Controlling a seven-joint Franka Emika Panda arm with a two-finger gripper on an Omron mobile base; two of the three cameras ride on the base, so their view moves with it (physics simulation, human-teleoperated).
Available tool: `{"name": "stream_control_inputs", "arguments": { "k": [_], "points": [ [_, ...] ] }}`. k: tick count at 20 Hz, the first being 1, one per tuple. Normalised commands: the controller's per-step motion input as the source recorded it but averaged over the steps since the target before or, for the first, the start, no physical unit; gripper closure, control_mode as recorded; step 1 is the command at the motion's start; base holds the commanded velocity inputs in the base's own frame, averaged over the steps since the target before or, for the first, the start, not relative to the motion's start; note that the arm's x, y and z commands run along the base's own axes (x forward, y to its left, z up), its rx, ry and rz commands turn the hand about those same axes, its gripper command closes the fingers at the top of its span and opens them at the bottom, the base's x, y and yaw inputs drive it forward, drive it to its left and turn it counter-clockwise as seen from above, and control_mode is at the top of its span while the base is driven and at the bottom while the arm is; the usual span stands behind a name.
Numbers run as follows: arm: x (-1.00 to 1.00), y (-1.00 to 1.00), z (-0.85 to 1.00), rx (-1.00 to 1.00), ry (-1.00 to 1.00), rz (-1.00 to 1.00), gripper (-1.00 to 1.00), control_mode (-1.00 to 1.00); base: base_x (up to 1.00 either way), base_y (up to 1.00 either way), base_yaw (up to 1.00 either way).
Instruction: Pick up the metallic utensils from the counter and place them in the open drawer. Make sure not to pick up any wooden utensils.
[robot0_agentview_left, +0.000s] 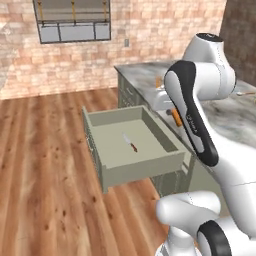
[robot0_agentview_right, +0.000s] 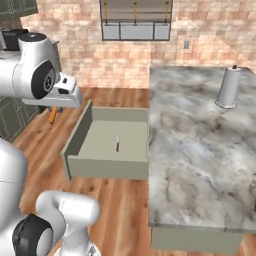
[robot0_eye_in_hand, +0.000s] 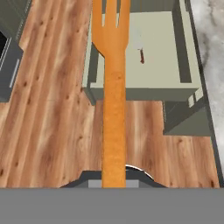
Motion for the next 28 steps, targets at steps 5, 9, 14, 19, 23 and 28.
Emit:
{"name": "stream_control_inputs", "arguments": {
  "k": [5,9,14,19,23,28],
  "points": [
    [0.0,0.0,0.0,0.0,0.0,0.0,1.0,1.0,0.7,0.02,0.05],
    [0.0,0.0,0.0,0.0,0.0,0.0,1.0,1.0,0.41,-0.03,0.03],
    [0.0,0.0,0.0,0.0,0.0,0.0,1.0,1.0,0.2,-0.08,-0.01],
    [0.0,0.0,0.0,0.0,0.0,0.0,1.0,1.0,0.0,0.0,0.0],
    [0.0,0.0,0.0,0.0,0.0,0.0,1.0,1.0,0.0,0.0,0.0],
    [0.0,0.0,0.0,0.0,0.0,0.0,1.0,1.0,0.0,0.0,0.0]
  ]
}}
